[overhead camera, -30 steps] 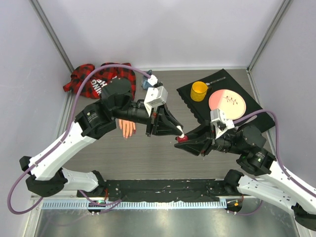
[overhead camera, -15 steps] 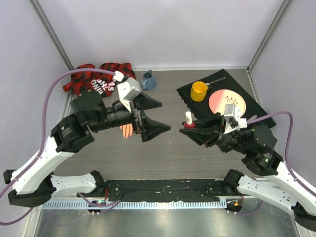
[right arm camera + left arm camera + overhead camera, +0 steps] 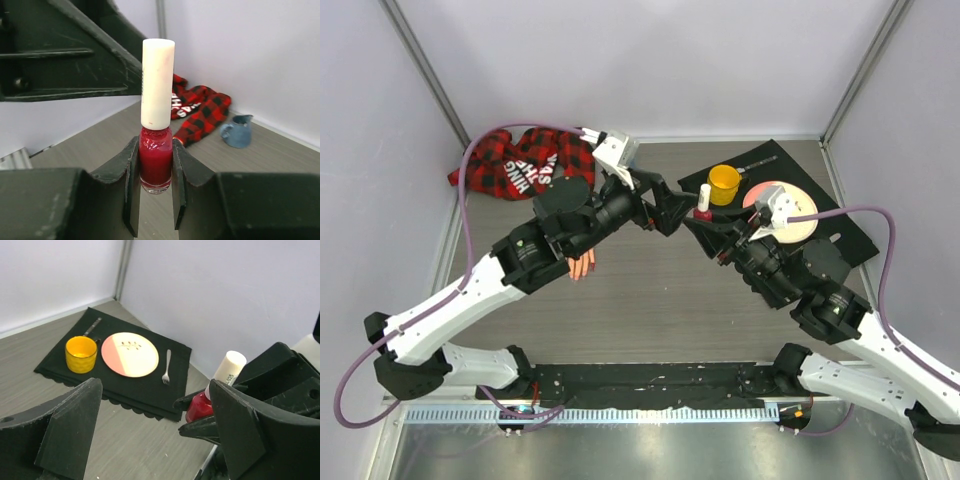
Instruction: Paint the nails
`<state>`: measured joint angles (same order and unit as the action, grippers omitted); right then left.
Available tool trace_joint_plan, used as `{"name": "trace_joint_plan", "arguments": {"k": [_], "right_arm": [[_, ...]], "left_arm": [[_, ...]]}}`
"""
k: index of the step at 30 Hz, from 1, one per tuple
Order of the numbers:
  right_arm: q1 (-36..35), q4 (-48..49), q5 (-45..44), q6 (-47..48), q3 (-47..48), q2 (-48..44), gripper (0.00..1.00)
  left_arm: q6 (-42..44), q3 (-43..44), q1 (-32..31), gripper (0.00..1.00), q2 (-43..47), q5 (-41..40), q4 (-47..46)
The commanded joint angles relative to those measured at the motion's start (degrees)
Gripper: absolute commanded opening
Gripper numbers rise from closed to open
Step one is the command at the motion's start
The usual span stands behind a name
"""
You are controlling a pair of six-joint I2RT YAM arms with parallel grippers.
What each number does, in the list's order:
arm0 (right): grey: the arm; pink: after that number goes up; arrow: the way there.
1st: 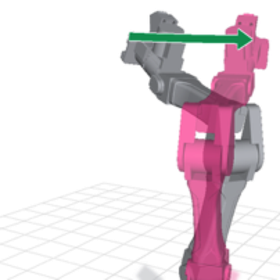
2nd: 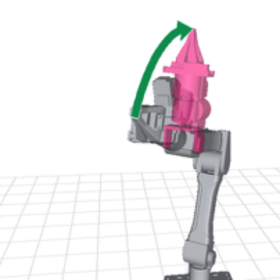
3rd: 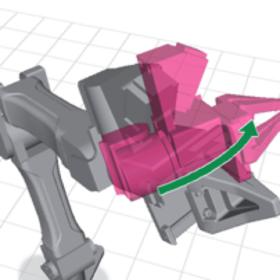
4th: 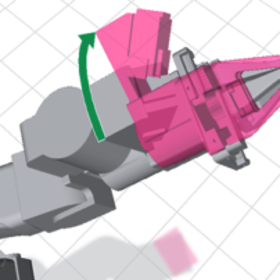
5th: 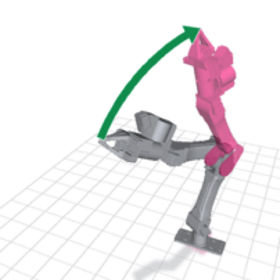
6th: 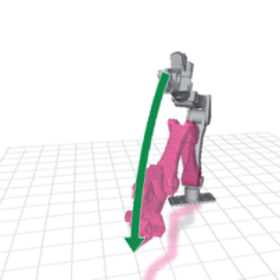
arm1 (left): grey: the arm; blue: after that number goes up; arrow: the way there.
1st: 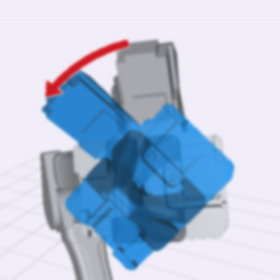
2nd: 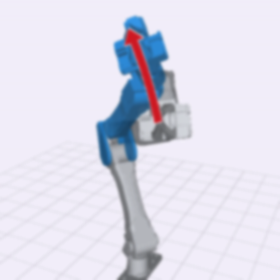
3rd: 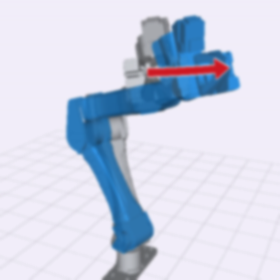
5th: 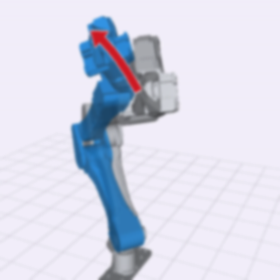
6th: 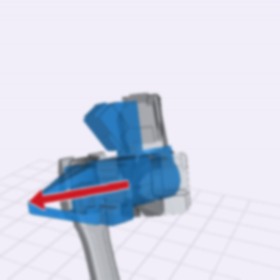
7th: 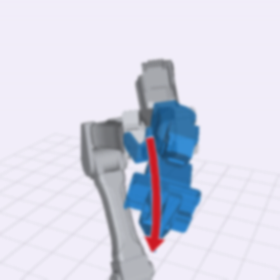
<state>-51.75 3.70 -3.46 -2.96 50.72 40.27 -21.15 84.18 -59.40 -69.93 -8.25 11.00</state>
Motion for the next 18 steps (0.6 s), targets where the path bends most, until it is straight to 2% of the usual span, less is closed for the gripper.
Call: {"name": "trace_joint_plan", "arguments": {"k": [1,6,12,16,18], "right_arm": [[0.1,5.0,-7.0,1.9,2.5,0.8,0.01],[0.1,4.9,-7.3,1.8,3.3,1.9,0.01],[0.1,4.5,-8.1,1.2,3.5,1.4,0.01],[0.1,4.6,-7.6,0.8,3.9,1.6,0.01],[0.1,4.6,-7.4,0.6,4.0,1.7,0.01]], "left_arm": [[-0.1,2.6,-2.1,0.92,-0.6,-4.5,-10.1],[1.5,4.7,-3.9,0.85,-3.2,-4.8,-10.7],[2.5,1.9,-4.9,0.84,-2.2,-6.0,-14.3],[2.3,3.5,-4.9,0.74,-4.2,-4.1,-12.4],[2.5,4.4,-4.9,0.65,-5.0,-4.1,-11.8]]}}
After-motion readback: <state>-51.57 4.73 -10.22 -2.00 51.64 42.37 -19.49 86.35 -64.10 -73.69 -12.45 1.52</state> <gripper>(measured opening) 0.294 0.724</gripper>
